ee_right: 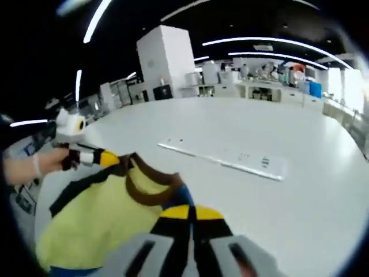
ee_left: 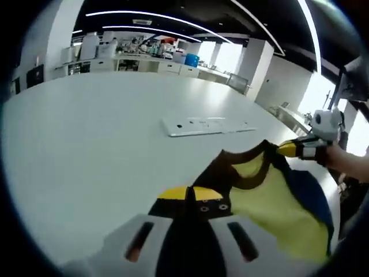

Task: Fold the garment on the visible template until the final outline fits inside the template.

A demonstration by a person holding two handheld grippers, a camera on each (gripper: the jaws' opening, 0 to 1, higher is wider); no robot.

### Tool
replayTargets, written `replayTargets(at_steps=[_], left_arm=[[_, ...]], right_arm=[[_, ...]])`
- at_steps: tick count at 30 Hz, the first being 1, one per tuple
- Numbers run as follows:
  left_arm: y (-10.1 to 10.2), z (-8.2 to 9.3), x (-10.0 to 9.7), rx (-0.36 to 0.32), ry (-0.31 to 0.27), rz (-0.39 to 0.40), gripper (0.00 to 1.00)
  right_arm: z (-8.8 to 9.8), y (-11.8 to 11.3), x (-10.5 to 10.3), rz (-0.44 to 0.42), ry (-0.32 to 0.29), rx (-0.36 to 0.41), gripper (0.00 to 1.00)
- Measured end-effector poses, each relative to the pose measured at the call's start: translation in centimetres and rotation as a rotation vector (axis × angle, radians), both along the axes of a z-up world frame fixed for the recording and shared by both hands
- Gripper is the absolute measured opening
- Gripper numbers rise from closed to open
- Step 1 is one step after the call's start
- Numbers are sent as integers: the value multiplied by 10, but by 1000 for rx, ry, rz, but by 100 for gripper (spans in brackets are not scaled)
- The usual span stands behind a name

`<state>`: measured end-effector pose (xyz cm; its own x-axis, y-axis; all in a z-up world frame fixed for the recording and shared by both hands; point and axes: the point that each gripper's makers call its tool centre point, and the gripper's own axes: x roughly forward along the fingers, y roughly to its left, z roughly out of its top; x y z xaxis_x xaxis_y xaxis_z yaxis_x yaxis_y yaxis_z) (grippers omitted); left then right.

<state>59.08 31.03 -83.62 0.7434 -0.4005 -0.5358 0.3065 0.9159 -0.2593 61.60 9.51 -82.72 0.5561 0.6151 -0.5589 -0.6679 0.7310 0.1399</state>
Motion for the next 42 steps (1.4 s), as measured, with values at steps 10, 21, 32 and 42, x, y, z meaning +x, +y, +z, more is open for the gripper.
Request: replayTargets(at_steps=[10,21,32,42], left_arm=[[7,3,7,95,-71,-32,10],[-13,22,-5,105,-126,-169,50],[-37,34,-29,26,-88,-281,94],[-42,60,-44,18,-117,-311,92]], right_arm=[[-8,3,-6,46,-9,-46,0],[0,-1,-14,32,0,-19,37],[14,-15,-20,-34,-55,-19,81],[27,-26,-32,-53,-54,-17,81]])
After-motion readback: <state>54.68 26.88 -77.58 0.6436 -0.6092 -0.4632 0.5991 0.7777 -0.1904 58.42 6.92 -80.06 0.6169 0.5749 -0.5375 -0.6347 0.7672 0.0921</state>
